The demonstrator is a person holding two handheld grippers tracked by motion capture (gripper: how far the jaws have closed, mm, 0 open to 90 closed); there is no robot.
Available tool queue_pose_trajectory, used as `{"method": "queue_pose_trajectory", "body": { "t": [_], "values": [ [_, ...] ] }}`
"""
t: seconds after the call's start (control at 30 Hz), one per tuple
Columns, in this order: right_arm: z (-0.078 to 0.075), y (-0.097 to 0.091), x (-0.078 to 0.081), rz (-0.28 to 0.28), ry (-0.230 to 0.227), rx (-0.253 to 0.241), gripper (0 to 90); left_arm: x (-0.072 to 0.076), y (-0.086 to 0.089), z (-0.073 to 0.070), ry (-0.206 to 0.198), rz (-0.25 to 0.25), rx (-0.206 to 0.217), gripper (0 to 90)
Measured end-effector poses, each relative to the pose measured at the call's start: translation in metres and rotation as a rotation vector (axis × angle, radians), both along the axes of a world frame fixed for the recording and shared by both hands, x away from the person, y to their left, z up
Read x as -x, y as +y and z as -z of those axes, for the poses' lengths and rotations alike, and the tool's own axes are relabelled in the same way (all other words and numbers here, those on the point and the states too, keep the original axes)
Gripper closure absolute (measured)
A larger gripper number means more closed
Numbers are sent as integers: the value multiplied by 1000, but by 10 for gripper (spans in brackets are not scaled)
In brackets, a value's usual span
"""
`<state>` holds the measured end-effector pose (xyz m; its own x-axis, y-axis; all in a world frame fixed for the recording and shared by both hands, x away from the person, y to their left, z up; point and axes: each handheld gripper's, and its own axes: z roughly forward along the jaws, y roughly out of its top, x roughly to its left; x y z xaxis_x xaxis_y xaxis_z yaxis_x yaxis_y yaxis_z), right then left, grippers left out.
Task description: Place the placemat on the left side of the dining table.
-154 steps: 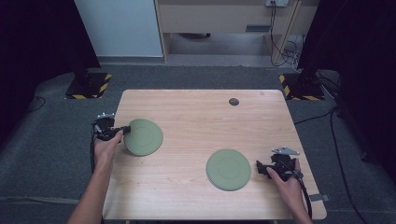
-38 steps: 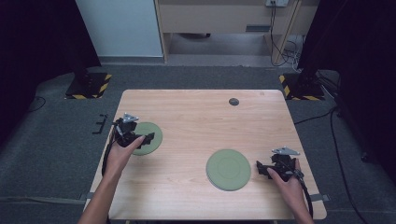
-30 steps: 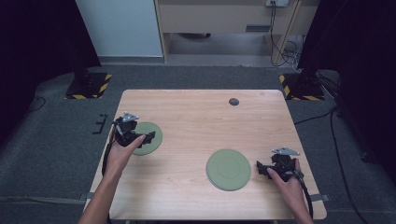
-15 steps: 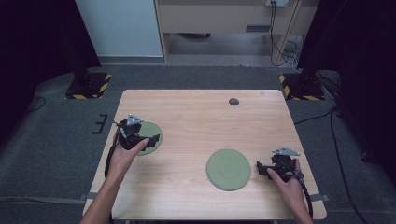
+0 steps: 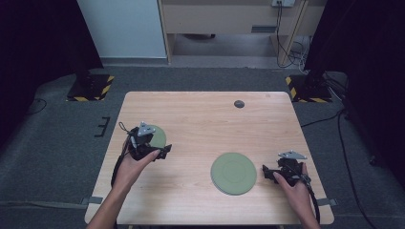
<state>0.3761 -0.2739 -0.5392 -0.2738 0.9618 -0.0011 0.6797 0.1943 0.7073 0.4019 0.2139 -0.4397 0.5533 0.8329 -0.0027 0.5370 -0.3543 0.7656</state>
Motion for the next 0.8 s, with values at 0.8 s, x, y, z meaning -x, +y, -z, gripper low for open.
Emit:
{"method": "queue_pose_trajectory", "body": {
  "t": [0.8],
  "values": [
    [0, 0, 1, 0, 0, 0, 8, 31, -31, 16, 2, 87, 9, 38]
  ]
}}
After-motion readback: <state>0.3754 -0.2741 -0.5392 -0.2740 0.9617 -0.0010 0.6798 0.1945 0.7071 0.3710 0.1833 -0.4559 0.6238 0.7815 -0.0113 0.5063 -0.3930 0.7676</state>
